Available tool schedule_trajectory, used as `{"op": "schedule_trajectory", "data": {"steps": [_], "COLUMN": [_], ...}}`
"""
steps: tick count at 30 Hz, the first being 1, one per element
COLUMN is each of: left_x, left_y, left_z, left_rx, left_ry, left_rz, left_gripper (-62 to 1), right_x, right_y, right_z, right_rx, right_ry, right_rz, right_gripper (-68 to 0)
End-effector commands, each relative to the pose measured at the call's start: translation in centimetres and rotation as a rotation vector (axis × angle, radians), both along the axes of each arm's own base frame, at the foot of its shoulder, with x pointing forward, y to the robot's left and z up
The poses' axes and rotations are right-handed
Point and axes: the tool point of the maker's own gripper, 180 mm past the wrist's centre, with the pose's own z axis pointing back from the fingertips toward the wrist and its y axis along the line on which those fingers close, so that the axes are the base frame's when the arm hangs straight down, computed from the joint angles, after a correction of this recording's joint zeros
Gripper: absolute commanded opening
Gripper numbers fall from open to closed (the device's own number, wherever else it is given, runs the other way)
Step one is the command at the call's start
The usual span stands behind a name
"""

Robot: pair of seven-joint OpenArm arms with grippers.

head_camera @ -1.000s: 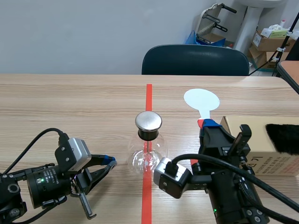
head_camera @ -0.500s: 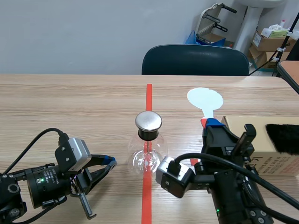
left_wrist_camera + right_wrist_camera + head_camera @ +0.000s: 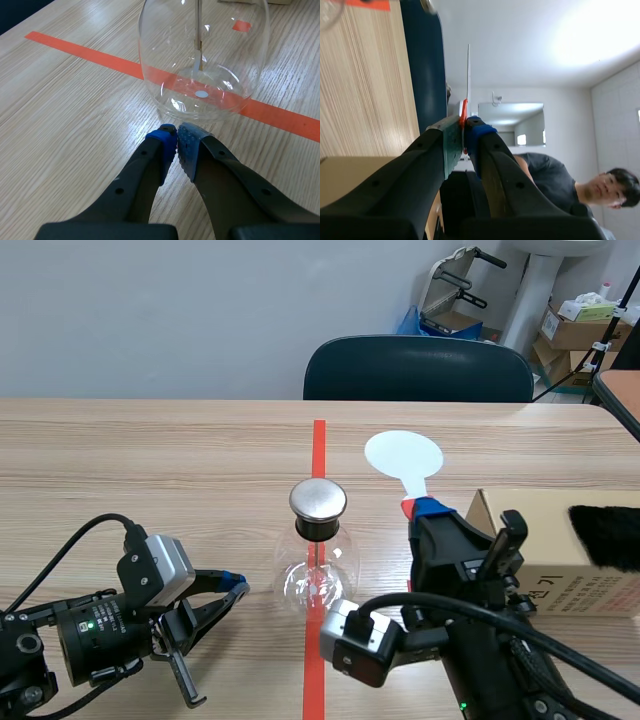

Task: Do the electroscope experiment

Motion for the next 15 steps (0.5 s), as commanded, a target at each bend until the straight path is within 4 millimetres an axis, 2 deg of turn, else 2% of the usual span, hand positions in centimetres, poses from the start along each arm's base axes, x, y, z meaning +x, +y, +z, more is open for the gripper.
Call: {"op": "schedule_trajectory", "data": {"steps": [1, 15], "left_x": [0.4, 0.4], "left_y": [-0.2, -0.2], "left_z": [0.7, 0.7], "left_rx": [-0.021, -0.021], "left_ry": [-0.023, -0.023], "left_rz": [0.001, 0.001], "left_gripper": [-55.4, -55.4], "right_x": [0.0, -2.2], "right_y": [0.5, 4.6], "right_z": [0.9, 0.7], "right_rx": [0.002, -0.018], "right_ry": [-0.029, -0.032], "right_rz": [0.034, 0.294], "right_gripper": [-66.7, -66.9]}}
